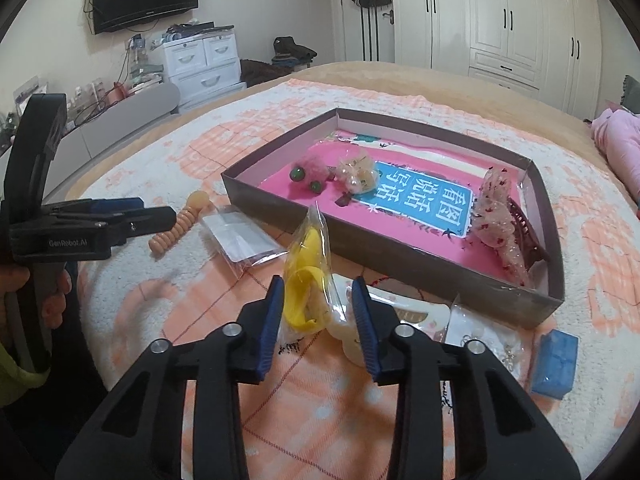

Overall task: Organize jewelry
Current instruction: 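Grasp the orange coiled hair tie with the left tool while the right tool grasps the yellow hair tie bag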

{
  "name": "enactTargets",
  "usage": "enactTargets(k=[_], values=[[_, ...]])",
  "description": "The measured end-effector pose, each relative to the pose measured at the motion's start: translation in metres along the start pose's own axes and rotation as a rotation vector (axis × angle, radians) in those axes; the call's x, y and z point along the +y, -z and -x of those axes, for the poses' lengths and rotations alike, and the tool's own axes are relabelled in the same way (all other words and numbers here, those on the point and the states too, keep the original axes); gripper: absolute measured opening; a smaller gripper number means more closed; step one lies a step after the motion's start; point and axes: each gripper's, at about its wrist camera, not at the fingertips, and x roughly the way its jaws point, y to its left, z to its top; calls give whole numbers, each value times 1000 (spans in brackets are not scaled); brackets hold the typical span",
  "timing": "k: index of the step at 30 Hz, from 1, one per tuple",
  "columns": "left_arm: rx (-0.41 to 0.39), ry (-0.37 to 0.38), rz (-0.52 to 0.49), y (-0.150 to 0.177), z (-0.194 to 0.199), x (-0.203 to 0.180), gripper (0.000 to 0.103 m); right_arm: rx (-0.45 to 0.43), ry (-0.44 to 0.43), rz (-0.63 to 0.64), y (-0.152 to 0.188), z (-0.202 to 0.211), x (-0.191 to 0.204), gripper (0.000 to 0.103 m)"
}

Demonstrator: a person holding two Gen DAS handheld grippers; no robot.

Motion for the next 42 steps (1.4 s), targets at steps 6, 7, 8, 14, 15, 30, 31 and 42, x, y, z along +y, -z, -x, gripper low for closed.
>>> enactTargets(k=[6,7,8,14,15,30,31,42], values=[[35,15,2,3,-10,-1,47,-2,-7,20,2,-2,4,16],[46,17,-1,4,-12,-2,42,-4,-9,24,2,-2,5,14],[57,18,-8,5,-14,-3,39,-9,-13,27,2,-1,6,14],[88,4,-40,10,-23,-9,12,-34,-26,31,1,6,10,10],[88,4,-42,10,-23,-9,12,-36,-30,26,1,7,9,9],[-30,46,-68,-1,6,-20,11,-76,-62,-1,1,27,7,8],[-40,54,-72,-2,9,-23,11,-79,-63,-2,1,28,8,8],[-83,97,-115,-6,23,-48,11,-146,-42,4,-3,53,7,8]])
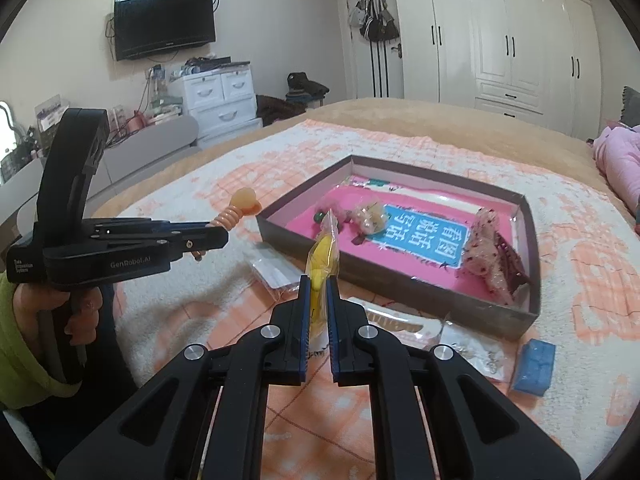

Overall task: Organize jewelry
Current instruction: 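Grasp the orange coiled hair tie with the left tool while the right tool grasps the yellow hair tie bag, then carry the coiled hair tie and yellow bag over the tray box with both tools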

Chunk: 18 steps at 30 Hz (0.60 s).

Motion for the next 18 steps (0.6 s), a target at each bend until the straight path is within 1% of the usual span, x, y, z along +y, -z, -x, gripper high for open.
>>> enactTargets(k=[18], values=[[-5,55,-83,-4,-4,-45,11,-52,70,-72,-2,23,-33,8]])
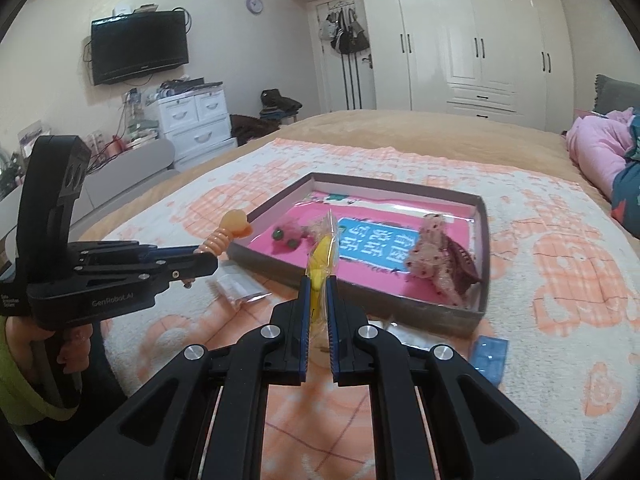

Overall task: Organize jewelry
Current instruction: 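Carry the coiled hair tie and yellow bag over the tray box with both tools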

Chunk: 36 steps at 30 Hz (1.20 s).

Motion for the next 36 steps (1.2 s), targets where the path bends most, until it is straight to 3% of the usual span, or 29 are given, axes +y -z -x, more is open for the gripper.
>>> enactTargets(k=[22,36], values=[[-36,63,-50,-39,-33,-33,11,-62,100,-84,-12,9,-50,8],[-20,63,-62,-65,-81,-36,11,-70,139,-104,-32,-15,-72,8]])
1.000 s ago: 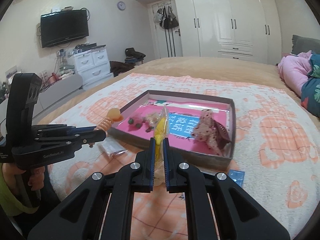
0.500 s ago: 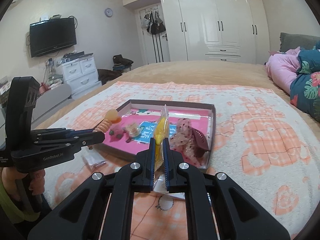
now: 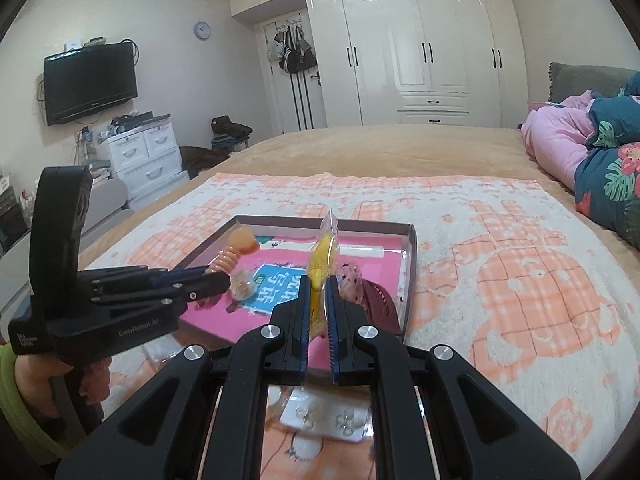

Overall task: Organize jewelry
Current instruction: 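Carry the coiled hair tie and yellow bag over the tray box with both tools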

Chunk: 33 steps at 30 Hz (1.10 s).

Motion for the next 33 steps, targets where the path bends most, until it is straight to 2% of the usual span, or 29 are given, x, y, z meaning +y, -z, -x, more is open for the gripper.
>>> enactTargets(k=[11,21,33], values=[[46,-6,28,2,-29,15,11,32,21,15,-8,-31,-6,8],[76,-12,47,6,-43,22,11,73,9,62,-11,-65,5,8],[101,-19,69,13,-50,30,11,160,-17,25,8,-92,5,8]])
